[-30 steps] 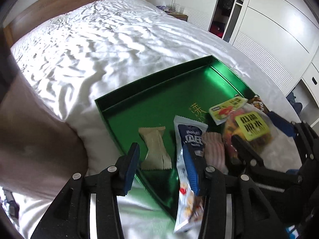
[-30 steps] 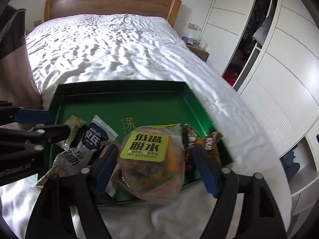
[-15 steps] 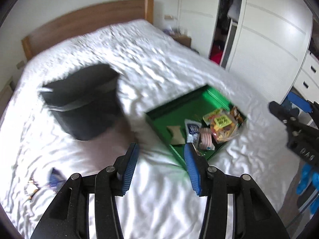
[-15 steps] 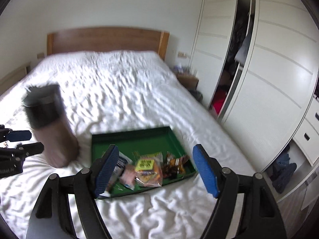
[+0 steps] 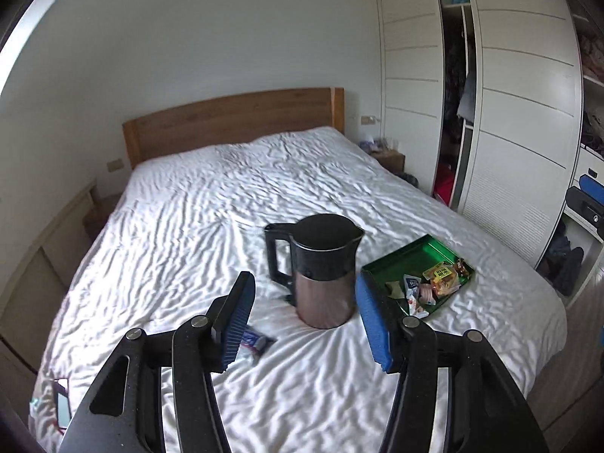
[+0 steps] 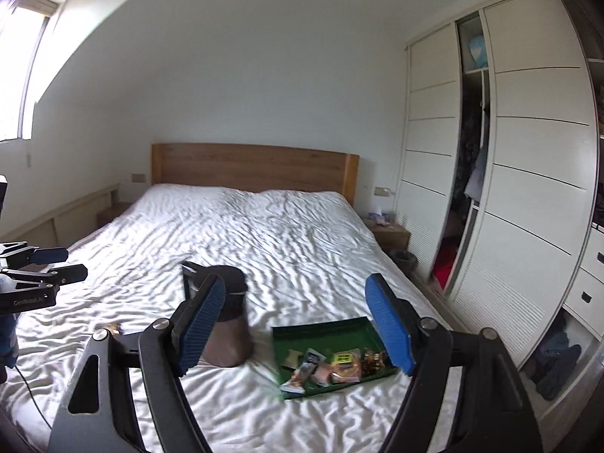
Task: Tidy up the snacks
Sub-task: 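Move both open tools back toward the cookie and wafer packets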
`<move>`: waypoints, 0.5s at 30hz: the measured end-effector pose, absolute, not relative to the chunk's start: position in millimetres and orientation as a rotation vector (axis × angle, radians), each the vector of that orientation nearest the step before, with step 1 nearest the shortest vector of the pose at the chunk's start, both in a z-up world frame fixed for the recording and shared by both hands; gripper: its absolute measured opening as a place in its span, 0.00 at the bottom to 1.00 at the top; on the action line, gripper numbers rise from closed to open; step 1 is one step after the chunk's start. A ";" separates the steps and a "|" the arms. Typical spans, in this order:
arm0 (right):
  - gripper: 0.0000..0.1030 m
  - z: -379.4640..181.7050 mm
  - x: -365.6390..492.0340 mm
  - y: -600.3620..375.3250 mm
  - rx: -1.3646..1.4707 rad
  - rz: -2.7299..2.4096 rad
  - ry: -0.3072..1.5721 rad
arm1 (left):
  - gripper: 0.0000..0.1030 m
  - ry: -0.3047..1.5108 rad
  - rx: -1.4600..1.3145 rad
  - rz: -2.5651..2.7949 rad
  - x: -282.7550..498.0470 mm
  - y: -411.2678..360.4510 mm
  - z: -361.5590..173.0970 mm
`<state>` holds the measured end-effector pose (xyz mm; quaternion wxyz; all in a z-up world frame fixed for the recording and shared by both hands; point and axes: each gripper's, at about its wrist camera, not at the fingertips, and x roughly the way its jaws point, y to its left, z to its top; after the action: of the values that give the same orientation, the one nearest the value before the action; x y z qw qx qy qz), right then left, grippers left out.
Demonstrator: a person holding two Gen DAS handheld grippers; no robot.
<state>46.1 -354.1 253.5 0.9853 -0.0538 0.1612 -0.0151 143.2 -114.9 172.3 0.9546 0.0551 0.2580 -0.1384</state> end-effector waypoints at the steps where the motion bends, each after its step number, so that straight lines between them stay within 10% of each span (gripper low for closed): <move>1: 0.74 256.4 37.4 -348.3 -0.109 -0.019 0.314 | 0.50 0.507 0.112 -0.269 131.1 -104.0 176.7; 15: 0.78 233.8 -65.6 -275.1 -0.063 0.111 0.328 | 0.53 0.515 0.007 -0.109 31.4 -9.9 149.7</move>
<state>-65.6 -275.1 233.8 0.9845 -0.0312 0.1634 0.0553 31.4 -9.9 149.7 0.9656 0.0036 0.2545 -0.0540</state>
